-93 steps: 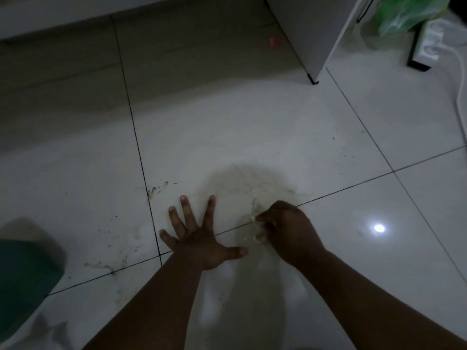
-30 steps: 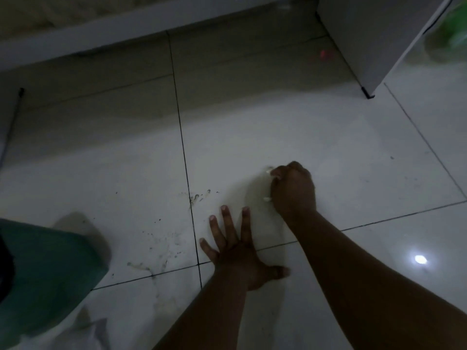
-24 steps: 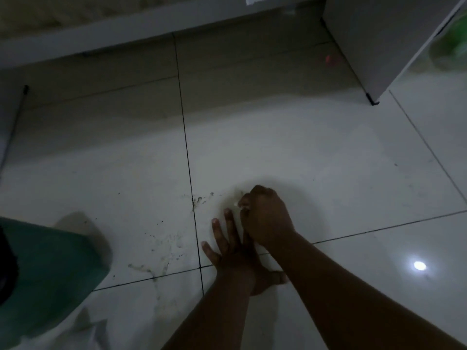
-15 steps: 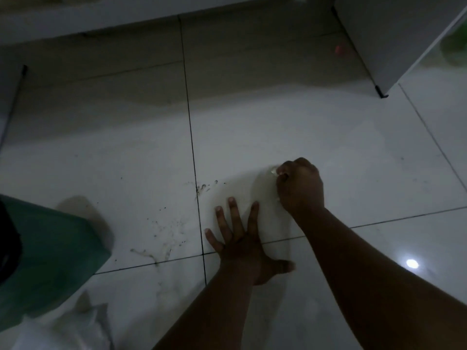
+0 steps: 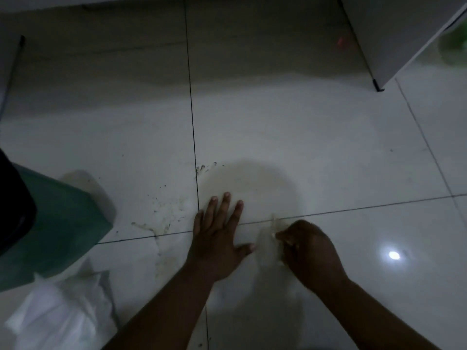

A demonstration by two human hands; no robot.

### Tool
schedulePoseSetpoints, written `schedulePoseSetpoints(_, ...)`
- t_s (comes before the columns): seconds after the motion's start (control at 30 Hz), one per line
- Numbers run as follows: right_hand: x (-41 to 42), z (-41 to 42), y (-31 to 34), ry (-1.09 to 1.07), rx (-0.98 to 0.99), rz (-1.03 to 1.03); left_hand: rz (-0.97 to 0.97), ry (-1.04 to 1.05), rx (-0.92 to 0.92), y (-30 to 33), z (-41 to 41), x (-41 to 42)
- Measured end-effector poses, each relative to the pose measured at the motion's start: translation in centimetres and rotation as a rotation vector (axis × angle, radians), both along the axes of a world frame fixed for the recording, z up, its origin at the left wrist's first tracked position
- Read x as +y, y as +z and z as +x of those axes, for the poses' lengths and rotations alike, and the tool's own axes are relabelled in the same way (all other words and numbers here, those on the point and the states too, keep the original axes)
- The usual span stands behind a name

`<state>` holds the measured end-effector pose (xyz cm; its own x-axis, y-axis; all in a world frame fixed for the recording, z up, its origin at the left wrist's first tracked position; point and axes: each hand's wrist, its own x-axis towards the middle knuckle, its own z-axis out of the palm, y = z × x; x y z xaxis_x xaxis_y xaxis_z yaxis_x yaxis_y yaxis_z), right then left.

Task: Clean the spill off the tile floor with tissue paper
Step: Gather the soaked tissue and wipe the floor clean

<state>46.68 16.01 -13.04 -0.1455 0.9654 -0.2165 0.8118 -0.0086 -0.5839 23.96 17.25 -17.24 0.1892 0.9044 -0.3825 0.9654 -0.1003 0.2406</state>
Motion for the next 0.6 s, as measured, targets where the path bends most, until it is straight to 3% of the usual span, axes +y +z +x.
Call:
schedulePoseSetpoints(0.1, -4.0, 1.0, 0.9, 0.227, -0.017, -0.125, -0.007, -0.003, 0.010, 0.0, -1.1, -1.5)
schedulePoseSetpoints(0.27, -4.4, 3.1, 0.3, 0.005, -0.034, -0.039, -0.065, 0.041, 0.043, 0.2, -0.5, -2.0)
schedulePoseSetpoints(0.33, -5.0, 2.3, 0.3, 0.023, -0.043, -0.012, -0.091, 0.042, 0.074, 0.6, -0.1, -1.7)
schedulePoseSetpoints(0.5, -9.0, 0.0, 0.1, 0.675, 0.003, -0.128, -0.103, 0.046, 0.112, 1.9, 0.4, -1.5)
schedulePoseSetpoints(0.6, -8.9, -0.2, -0.4, 0.633, -0.025, -0.123, -0.106, 0.052, 0.132, 2.0, 0.3, -1.2)
